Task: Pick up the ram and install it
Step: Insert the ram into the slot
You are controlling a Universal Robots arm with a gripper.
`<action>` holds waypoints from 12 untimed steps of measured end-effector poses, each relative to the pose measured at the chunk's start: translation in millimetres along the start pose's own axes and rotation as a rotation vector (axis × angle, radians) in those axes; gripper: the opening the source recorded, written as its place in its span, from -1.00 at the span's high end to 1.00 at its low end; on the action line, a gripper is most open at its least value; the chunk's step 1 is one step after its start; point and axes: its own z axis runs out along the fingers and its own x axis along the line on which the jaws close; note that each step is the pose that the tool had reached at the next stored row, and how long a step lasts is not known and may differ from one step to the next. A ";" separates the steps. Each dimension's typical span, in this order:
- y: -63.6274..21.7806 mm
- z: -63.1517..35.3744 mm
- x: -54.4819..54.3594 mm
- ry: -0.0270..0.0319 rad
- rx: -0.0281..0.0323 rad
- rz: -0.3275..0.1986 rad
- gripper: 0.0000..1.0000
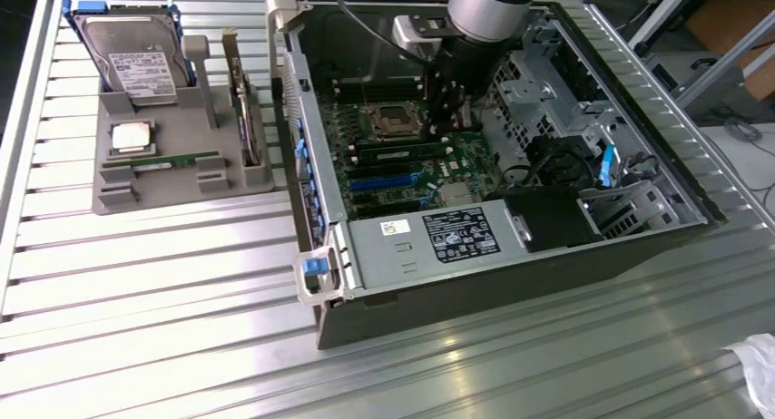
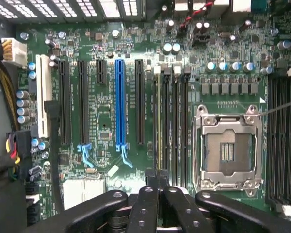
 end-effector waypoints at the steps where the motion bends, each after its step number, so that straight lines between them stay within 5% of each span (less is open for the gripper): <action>1: -1.8 -0.1 0.0 0.0012 -0.0001 0.000 0.79; 12: -21.7 -18.4 0.2 0.0025 -0.0001 0.000 0.79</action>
